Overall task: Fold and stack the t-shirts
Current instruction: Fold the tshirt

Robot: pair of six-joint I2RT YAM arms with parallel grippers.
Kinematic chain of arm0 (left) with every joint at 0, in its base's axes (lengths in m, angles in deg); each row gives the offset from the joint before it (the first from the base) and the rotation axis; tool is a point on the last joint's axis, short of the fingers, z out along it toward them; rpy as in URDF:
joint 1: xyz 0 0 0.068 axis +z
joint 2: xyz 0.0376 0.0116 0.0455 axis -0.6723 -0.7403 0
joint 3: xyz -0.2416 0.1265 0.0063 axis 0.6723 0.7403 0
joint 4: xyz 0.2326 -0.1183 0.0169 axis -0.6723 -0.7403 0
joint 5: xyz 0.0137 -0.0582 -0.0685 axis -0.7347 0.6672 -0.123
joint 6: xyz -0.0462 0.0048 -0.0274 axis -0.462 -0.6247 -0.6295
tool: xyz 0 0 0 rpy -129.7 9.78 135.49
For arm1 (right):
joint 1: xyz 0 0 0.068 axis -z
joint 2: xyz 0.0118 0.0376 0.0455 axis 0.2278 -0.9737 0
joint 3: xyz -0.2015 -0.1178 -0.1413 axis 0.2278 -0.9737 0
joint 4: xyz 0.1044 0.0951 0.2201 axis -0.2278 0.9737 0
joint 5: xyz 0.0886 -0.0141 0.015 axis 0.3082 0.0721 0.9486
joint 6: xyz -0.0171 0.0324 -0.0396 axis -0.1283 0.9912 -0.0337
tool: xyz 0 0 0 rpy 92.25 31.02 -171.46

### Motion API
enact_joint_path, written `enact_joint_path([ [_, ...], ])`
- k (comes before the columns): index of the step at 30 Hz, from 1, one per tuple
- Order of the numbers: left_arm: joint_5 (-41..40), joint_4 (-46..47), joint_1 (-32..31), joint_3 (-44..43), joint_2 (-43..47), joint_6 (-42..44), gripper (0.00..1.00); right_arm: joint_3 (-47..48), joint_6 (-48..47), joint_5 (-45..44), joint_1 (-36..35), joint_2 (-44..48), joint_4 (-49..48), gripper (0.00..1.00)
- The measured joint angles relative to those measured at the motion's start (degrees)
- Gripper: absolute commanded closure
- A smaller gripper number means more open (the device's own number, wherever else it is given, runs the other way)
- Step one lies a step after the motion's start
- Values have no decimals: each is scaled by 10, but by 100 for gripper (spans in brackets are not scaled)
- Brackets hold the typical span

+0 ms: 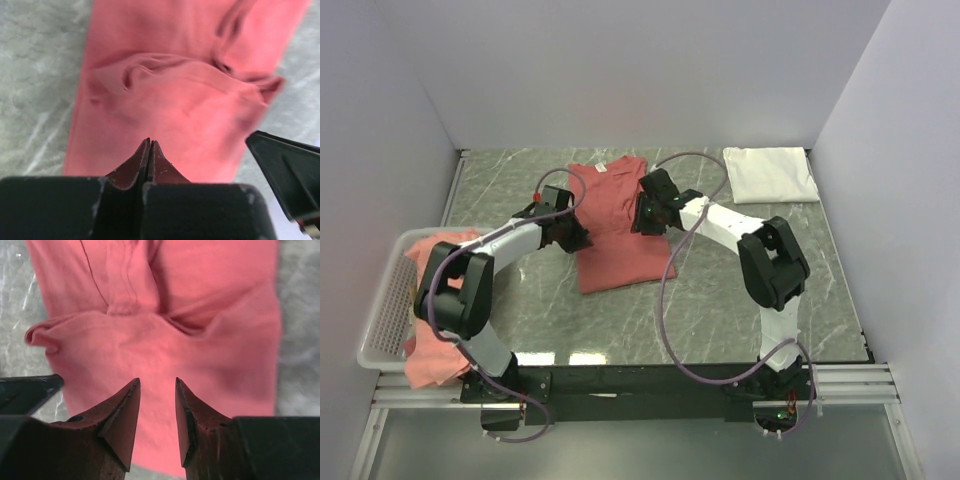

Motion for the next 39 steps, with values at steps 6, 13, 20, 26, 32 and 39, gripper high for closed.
enact_joint_path([
  [6, -5, -6, 8, -60, -77, 0, 99, 88, -15, 1, 6, -92, 18, 60],
  [13, -4, 3, 40, -101, -124, 0, 99, 136, -17, 17, 39, -143, 34, 60],
  [20, 12, 11, 63, -104, -154, -4, 99, 143, -18, 33, 67, -144, 38, 57],
  [26, 19, 6, 72, -108, -149, 5, 82, 140, -21, 47, 73, -129, 44, 54],
  [32, 6, 14, 73, -48, -31, 11, 68, -7, -16, 56, 71, 21, 3, 54],
  [39, -12, 34, -8, 69, 117, -13, 85, -146, 14, 63, 16, 148, -47, 55],
])
